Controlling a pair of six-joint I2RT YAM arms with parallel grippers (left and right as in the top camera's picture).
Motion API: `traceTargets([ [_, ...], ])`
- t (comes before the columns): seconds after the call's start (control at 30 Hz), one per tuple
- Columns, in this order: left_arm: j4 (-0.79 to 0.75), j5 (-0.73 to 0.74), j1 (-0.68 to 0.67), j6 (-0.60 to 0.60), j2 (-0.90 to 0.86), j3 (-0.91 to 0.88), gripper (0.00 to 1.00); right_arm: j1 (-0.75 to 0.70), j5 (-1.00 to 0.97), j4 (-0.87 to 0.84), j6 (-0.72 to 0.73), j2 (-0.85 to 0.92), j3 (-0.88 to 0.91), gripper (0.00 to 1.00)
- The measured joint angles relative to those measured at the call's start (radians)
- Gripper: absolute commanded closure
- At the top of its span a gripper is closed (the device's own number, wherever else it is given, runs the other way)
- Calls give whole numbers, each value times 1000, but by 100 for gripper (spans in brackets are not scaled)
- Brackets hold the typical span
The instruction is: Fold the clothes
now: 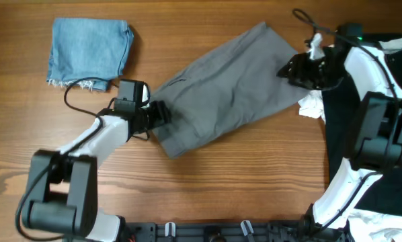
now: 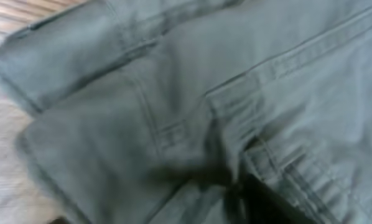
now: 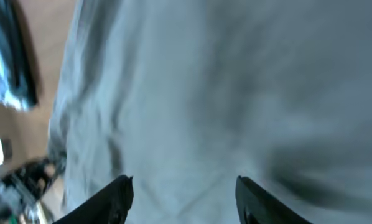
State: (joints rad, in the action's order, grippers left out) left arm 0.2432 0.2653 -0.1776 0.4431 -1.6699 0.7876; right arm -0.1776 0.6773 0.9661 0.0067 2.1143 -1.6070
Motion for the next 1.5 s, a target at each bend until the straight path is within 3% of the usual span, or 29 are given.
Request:
traceTargets([
  [0.03, -15, 43, 12, -7, -30, 3, 96, 30, 5, 21, -28, 0, 0, 44],
  [0.17, 12, 130, 78, -14, -56, 3, 96, 81, 11, 46, -58, -1, 0, 46],
  [0.23, 89, 178, 146, -28, -53, 6, 96, 94, 10, 70, -61, -5, 0, 52],
  [0.3, 243, 195, 254, -85, -38, 24, 96, 103, -7, 115, -65, -11, 0, 74],
  [0.37, 374, 166, 361, -146, -16, 53, 96, 126, -36, 132, -46, -13, 6, 88],
  [0.6, 619, 124, 397, -256, 152, 341, 96, 376, -116, -161, 175, -29, 290, 95],
  [0.73, 685, 122, 311, -266, 174, 489, 96, 406, -109, -145, 243, -43, 319, 92],
  [0.9, 741, 60, 289, -267, 175, 496, 96, 401, -202, -91, 203, -115, 311, 92],
  [1.0, 814, -55, 289, -266, 175, 496, 69, 397, -238, -102, 177, -279, 290, 92],
  [1.03, 818, -87, 289, -270, 175, 496, 45, 397, -240, -111, 175, -302, 286, 91],
  [1.07, 819, -106, 289, -275, 175, 494, 5, 397, -241, -116, 172, -315, 283, 90],
  [1.1, 820, -127, 290, -274, 171, 489, 0, 397, -242, -119, 172, -319, 282, 88],
  [1.2, 821, -165, 305, -274, 130, 452, 0, 397, -253, -143, 171, -319, 282, 86],
  [1.3, 823, -175, 347, -266, 71, 393, 0, 397, -336, -193, 183, -309, 282, 92],
  [1.5, 822, -171, 373, -262, 57, 328, 0, 370, -428, -227, 311, -98, 282, 96],
])
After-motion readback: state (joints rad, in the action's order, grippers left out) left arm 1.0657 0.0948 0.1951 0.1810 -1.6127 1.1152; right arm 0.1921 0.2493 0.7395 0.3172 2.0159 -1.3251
